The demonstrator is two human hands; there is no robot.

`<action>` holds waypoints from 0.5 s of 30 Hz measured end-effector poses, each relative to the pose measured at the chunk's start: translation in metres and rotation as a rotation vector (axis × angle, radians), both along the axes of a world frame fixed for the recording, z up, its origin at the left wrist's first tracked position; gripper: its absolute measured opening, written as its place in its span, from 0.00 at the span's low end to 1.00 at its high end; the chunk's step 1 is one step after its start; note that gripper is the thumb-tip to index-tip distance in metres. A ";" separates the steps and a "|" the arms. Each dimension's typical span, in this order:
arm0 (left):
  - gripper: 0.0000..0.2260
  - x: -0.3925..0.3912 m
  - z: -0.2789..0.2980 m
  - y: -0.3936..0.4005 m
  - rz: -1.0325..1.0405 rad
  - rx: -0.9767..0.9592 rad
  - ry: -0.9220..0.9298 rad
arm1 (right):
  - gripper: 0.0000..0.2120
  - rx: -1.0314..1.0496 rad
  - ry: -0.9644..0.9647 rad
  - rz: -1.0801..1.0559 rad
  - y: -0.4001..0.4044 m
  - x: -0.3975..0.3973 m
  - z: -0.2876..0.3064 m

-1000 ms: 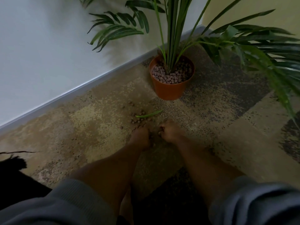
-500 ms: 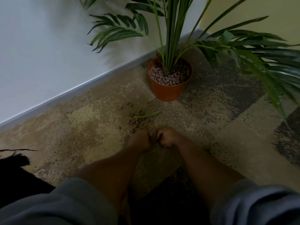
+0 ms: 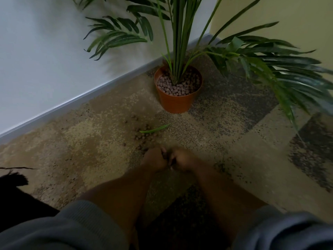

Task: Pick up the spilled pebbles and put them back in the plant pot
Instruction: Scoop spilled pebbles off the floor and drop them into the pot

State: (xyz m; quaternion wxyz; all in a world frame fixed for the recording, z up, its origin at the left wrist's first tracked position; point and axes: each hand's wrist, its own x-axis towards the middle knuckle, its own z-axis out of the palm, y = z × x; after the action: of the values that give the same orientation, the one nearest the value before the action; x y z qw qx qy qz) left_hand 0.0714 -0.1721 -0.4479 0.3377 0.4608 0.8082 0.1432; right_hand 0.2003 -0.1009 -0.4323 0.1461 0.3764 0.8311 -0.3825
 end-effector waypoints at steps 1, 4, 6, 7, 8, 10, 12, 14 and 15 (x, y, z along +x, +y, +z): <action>0.08 0.000 -0.002 0.000 0.009 0.005 0.008 | 0.12 0.027 -0.002 0.019 0.000 0.000 0.000; 0.10 0.002 -0.002 0.001 0.022 0.003 0.040 | 0.10 0.000 0.035 -0.087 -0.001 0.002 0.001; 0.08 0.001 -0.003 0.003 0.034 0.004 0.023 | 0.10 -0.108 0.137 -0.236 0.001 0.002 0.003; 0.07 0.000 -0.003 0.004 0.067 -0.004 -0.010 | 0.09 -0.229 0.196 -0.388 0.003 0.002 0.006; 0.05 0.000 -0.003 0.005 0.140 -0.016 -0.085 | 0.08 -0.394 0.259 -0.575 0.004 0.002 0.011; 0.03 0.000 0.002 0.009 0.397 -0.030 -0.412 | 0.07 -0.704 0.411 -0.892 0.008 0.001 0.019; 0.07 0.001 0.011 0.014 0.719 -0.012 -0.847 | 0.09 -0.900 0.559 -1.097 0.015 0.000 0.021; 0.08 -0.002 0.021 0.016 0.857 -0.004 -1.175 | 0.10 -1.058 0.703 -1.255 0.023 -0.001 0.024; 0.07 -0.003 0.027 0.017 0.870 0.008 -1.299 | 0.09 -1.114 0.766 -1.303 0.025 -0.003 0.027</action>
State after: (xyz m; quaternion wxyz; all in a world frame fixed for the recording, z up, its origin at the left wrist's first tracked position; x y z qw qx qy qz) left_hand 0.0684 -0.1548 -0.4204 0.6551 -0.0724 0.5558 0.5067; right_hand 0.1974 -0.0757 -0.4057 -0.2210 0.4919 0.1452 -0.8295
